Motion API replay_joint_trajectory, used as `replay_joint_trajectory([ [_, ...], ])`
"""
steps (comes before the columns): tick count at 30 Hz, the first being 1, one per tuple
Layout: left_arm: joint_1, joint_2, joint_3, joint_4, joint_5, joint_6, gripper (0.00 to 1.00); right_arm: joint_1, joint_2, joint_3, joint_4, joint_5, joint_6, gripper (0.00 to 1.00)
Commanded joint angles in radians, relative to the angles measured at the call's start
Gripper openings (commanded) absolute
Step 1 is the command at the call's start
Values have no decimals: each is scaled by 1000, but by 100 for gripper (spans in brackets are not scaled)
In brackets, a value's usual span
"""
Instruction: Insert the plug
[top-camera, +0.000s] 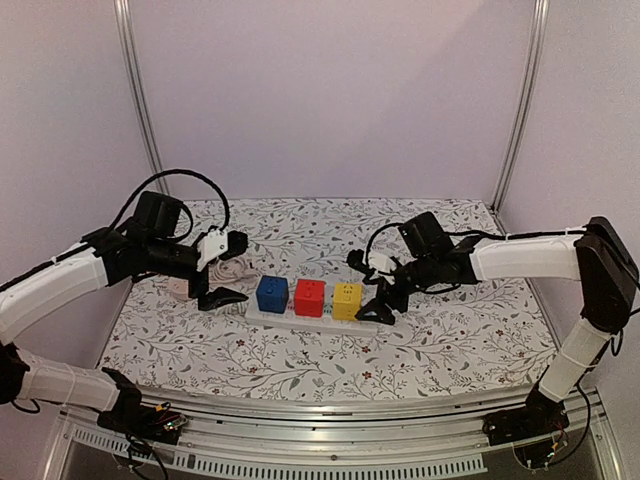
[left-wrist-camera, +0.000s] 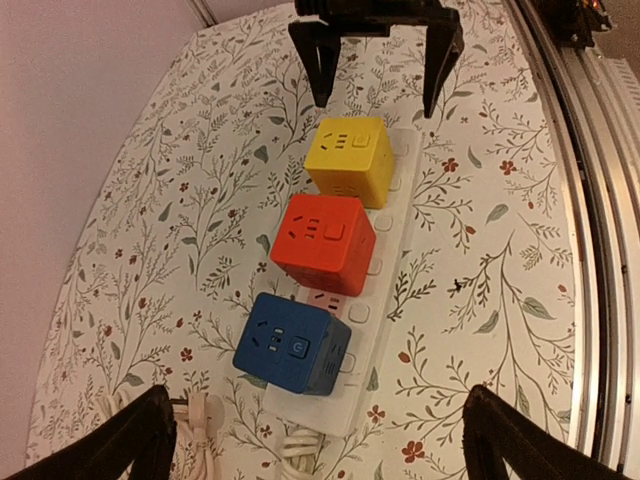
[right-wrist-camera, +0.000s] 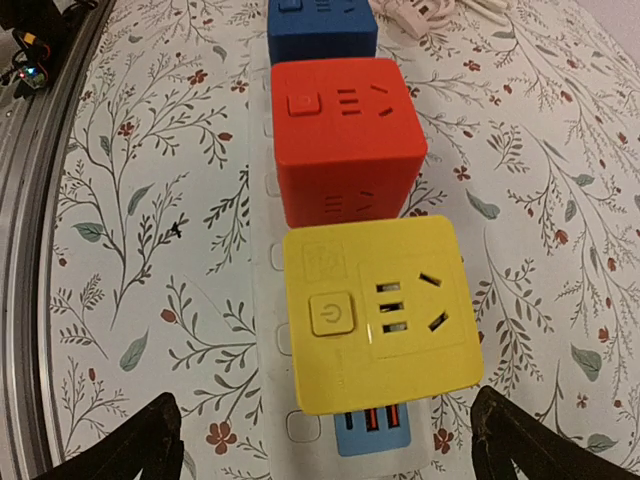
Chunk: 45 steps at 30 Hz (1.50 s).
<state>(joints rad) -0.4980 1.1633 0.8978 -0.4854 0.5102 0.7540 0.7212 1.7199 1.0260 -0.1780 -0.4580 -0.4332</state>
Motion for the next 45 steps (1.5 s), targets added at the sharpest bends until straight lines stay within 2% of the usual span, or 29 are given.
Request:
replay_joint_trajectory([
  [1,13,-83,-51,24,-70,-80,100,7,-118,66,-29,6,-31,99],
  [4,25,-150,-102,84,-239,-252,100,7,-116,142,-51,75,-58,99],
  [7,64,-234,-145,75,-325,-474,99,12,-61,277,-108,82,-50,99],
  [10,164,-359,-221,118,-350,-778,99,36,40,411,-103,175,57,99],
  [12,263,-451,-295,184,-313,-944,100,58,113,477,-109,167,118,99],
  [17,394,-627,-467,329,-315,-1118,98,162,245,582,-155,222,42,99],
  [23,437,-727,-565,363,-357,-1154,96,195,377,670,-269,275,23,99],
  [30,455,-783,-588,427,-286,-1129,96,208,474,711,-293,316,36,98],
  [33,455,-780,-592,434,-276,-1127,96,208,481,709,-306,316,27,91],
  [38,455,-773,-594,438,-268,-1127,96,207,475,694,-313,313,24,67],
  [45,455,-764,-594,440,-263,-1125,95,206,444,612,-258,416,38,51],
])
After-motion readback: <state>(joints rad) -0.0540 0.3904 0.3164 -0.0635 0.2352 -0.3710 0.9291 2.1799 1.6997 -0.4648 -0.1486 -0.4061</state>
